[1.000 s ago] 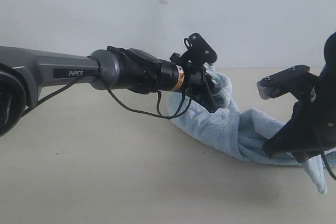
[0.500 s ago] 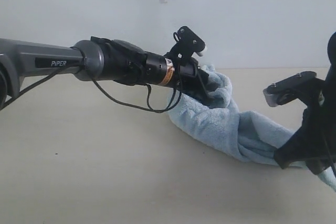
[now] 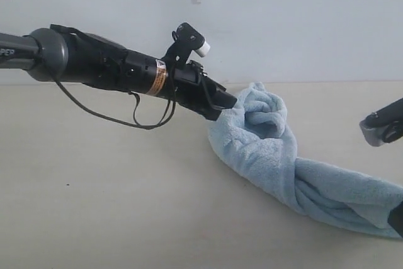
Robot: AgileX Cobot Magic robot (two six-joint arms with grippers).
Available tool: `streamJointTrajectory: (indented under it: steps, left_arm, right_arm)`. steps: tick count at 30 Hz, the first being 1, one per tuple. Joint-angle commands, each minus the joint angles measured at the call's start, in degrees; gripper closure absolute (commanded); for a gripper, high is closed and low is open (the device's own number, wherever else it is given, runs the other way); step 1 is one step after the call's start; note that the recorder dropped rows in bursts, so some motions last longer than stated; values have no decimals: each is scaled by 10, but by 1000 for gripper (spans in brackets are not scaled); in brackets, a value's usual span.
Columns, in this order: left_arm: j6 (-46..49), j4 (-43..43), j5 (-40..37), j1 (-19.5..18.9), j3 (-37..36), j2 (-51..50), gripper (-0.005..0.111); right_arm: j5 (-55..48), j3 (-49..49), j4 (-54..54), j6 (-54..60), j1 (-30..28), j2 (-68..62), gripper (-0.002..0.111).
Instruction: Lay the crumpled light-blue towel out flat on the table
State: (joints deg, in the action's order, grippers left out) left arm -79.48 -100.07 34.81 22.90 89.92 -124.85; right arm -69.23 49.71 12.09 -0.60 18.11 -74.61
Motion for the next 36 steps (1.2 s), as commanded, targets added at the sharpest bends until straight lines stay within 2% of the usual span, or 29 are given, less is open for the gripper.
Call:
streamJointTrajectory:
  steps: [1, 4, 11, 12, 14, 16, 19, 21, 23, 25, 28, 31, 34, 36]
  left_arm:
    - [-7, 1, 15, -13, -34, 32, 67]
    - [-7, 1, 23, -26, -56, 47, 67]
    - [-7, 1, 24, -70, -132, 108, 67]
    - [-7, 1, 24, -78, -144, 118, 67]
    - [-14, 1, 24, -92, -170, 138, 69]
    - [-30, 1, 27, -107, -197, 161, 71]
    - [-36, 1, 50, -125, -247, 211, 79]
    - [-36, 1, 79, -132, -276, 241, 84]
    - [-36, 1, 104, -134, -308, 279, 89]
    - [-36, 1, 126, -134, -338, 314, 93]
    - [-56, 1, 140, -134, -378, 369, 97]
    - [-58, 1, 135, -134, -417, 425, 97]
    - [-58, 1, 122, -137, -454, 467, 97]
    - [-58, 1, 101, -137, -475, 488, 97]
  right_arm:
    - [49, -37, 25, 6, -4, 13, 108]
    - [109, -47, 24, 14, -4, 7, 108]
    - [137, -50, 27, 14, -4, 5, 108]
    - [145, -50, 27, 14, -4, 5, 104]
    - [155, -50, 27, 14, -4, 5, 93]
    - [163, -50, 27, 14, -4, 5, 73]
    - [157, -50, 27, -19, -4, 6, 36]
    - [149, -48, 27, -40, -4, 8, 17]
    - [134, -35, 27, -43, -4, 8, 7]
    - [129, -15, 23, -46, -3, 8, 3]
    - [135, 30, -5, -28, -3, 8, 3]
    - [174, 60, -83, 22, -3, 8, 3]
    - [239, 63, -185, 139, -3, 7, 3]
    - [254, 63, -224, 158, -3, -3, 4]
